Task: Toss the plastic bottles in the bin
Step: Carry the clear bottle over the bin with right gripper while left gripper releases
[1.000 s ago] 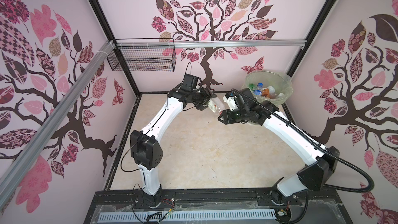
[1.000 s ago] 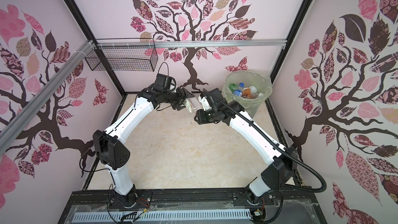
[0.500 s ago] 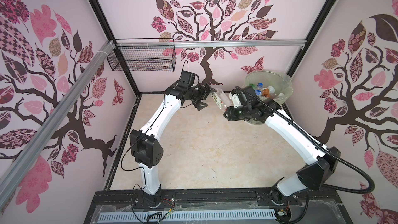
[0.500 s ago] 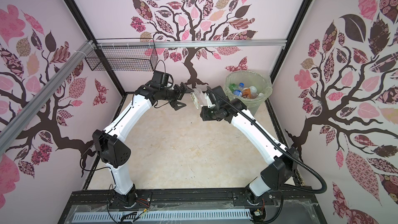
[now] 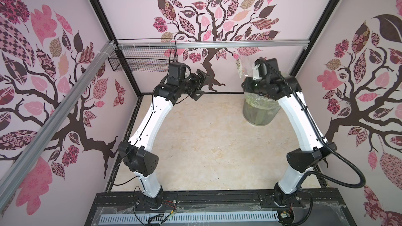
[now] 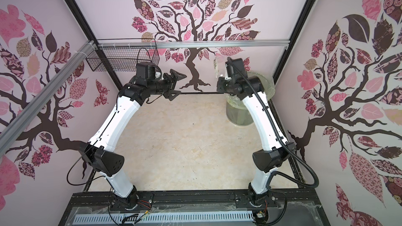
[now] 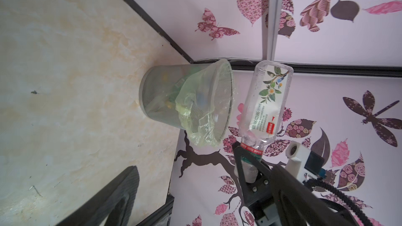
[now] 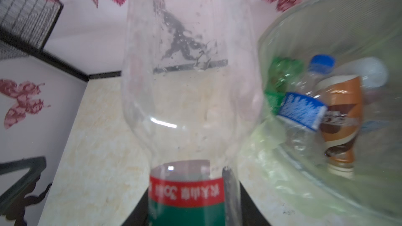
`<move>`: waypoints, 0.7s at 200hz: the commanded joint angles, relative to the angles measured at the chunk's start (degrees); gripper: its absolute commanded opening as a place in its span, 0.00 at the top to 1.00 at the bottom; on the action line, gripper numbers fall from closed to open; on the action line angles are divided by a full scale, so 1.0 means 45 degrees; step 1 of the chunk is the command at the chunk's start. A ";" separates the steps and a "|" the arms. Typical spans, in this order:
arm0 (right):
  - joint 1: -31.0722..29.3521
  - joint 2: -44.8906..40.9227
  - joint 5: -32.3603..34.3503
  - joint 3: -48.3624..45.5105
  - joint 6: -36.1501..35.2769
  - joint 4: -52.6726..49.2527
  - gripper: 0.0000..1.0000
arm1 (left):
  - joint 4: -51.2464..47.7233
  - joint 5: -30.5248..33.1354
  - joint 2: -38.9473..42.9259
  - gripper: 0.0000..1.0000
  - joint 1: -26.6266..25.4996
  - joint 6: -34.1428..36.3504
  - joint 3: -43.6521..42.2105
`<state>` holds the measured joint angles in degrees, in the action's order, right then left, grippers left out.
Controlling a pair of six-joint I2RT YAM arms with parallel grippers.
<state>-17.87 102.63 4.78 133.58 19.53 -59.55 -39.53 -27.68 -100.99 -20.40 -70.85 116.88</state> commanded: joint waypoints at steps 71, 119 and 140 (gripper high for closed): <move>0.1182 -0.0747 0.5421 0.2334 -0.1306 0.1124 0.76 | 0.0443 -0.0148 0.0504 0.02 -0.0017 -0.0406 0.0325; 0.2114 0.0333 0.4771 0.0218 -0.0301 -0.0166 0.72 | 0.0315 -0.0426 0.0120 0.02 0.0080 -0.0504 0.0548; 0.2474 0.1010 0.4851 -0.0511 0.0537 -0.1106 0.59 | 0.0319 -0.0455 0.0013 0.02 0.0101 -0.0562 0.0612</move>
<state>-8.67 101.27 26.06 135.39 17.15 -57.43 -38.28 -28.80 -100.22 -20.23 -73.17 118.50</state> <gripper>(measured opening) 0.414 0.980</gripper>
